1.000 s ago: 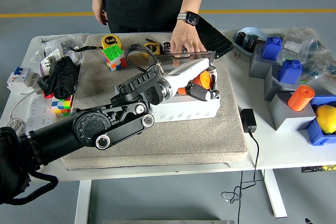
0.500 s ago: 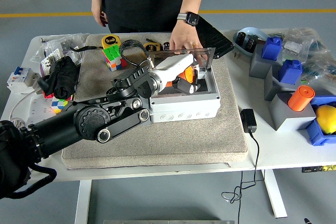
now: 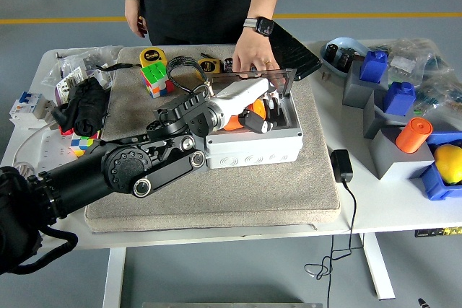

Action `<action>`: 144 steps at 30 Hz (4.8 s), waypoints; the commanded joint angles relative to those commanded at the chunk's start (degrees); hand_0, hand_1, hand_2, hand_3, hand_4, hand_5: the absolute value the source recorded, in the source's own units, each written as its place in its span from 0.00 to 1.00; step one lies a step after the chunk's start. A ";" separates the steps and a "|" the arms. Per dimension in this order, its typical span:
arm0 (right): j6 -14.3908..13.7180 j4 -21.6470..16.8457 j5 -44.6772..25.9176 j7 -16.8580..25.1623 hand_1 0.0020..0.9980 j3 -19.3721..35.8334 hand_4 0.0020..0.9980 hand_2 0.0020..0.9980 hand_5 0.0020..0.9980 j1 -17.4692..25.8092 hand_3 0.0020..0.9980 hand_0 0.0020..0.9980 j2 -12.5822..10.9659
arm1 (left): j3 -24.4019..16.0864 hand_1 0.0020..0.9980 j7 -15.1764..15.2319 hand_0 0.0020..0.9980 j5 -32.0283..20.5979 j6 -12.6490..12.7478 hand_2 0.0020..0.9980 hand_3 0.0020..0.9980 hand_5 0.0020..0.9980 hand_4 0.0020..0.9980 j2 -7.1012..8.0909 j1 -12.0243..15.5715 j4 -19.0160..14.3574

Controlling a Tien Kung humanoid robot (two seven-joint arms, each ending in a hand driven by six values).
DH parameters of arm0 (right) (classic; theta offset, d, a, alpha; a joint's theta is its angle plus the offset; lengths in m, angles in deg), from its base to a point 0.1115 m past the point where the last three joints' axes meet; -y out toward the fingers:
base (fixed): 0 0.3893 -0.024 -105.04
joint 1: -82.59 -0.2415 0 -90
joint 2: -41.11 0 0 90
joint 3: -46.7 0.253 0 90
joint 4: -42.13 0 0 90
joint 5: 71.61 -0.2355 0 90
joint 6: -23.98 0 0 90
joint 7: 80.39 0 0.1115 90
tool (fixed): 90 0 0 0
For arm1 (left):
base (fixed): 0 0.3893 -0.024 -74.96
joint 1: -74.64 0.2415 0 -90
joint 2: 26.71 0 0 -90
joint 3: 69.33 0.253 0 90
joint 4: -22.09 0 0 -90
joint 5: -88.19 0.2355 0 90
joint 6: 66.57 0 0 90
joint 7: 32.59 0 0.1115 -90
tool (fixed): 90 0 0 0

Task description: Fetch the battery,place it into the box,close the lid of the box

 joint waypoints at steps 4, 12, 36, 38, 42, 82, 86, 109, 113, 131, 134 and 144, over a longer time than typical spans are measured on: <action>-0.02 -0.03 0.13 0.06 0.67 0.22 1.00 0.65 0.62 0.01 0.60 0.73 0.10 | -0.28 0.53 -0.06 0.35 -0.02 -0.28 0.47 0.48 0.23 1.00 0.00 0.02 -0.26; -0.08 -0.05 0.27 0.17 0.67 0.56 1.00 0.65 0.62 0.10 0.60 0.73 0.17 | -4.52 0.53 -0.19 0.35 -0.94 -1.09 0.47 0.47 0.28 1.00 0.00 1.42 -5.04; 0.04 -0.01 1.25 0.31 0.67 2.07 1.00 0.65 0.61 0.40 0.60 0.73 0.47 | -21.51 0.52 -4.58 0.32 -1.33 -5.44 0.52 0.51 0.39 1.00 11.18 15.16 -23.62; 0.00 -0.06 1.48 0.37 0.67 2.38 1.00 0.65 0.61 0.35 0.60 0.73 0.46 | -20.86 0.51 -4.90 0.31 -1.42 -5.91 0.51 0.51 0.39 0.99 12.27 15.73 -23.72; -0.07 -0.11 1.77 0.45 0.67 2.73 1.00 0.65 0.61 0.27 0.60 0.73 0.44 | -19.04 0.51 -5.02 0.31 -2.08 -6.38 0.51 0.51 0.39 0.99 13.58 16.59 -24.36; 0.05 -0.49 0.86 0.34 0.67 0.98 1.00 0.65 0.61 0.04 0.60 0.73 0.20 | -21.85 0.90 8.00 0.91 7.19 4.36 0.86 0.86 0.64 1.00 4.18 6.03 -9.48; 0.35 -0.41 0.62 0.37 0.67 0.61 1.00 0.65 0.61 0.24 0.60 0.73 0.35 | -19.81 0.84 6.03 0.88 7.93 2.53 0.80 0.80 0.65 1.00 4.35 5.56 -7.91; 0.08 -0.72 2.41 0.60 0.67 2.88 1.00 0.65 0.61 0.46 0.60 0.73 0.27 | -10.04 0.67 1.54 0.71 6.37 -1.51 0.66 0.71 0.63 1.00 7.29 6.44 -11.24; 0.12 -0.66 2.36 0.48 0.67 2.92 1.00 0.65 0.61 0.58 0.60 0.73 0.20 | -10.37 0.65 0.92 0.70 6.11 -1.89 0.66 0.70 0.62 1.00 7.88 7.21 -13.59; 0.08 -0.80 3.14 0.59 0.67 3.66 1.00 0.65 0.61 0.79 0.60 0.73 0.31 | -10.63 0.63 -0.66 0.67 4.47 -3.26 0.65 0.69 0.60 1.00 8.86 10.95 -19.97; 0.14 -0.81 3.15 0.60 0.67 3.68 1.00 0.65 0.61 0.81 0.60 0.73 0.31 | -10.52 0.62 -0.82 0.67 4.10 -3.45 0.65 0.69 0.59 1.00 8.75 11.78 -20.71; 0.13 -0.93 3.44 0.73 0.67 3.81 1.00 0.65 0.61 0.80 0.60 0.73 0.34 | -10.03 0.62 -0.82 0.67 3.36 -3.58 0.65 0.69 0.59 1.00 8.61 13.07 -20.55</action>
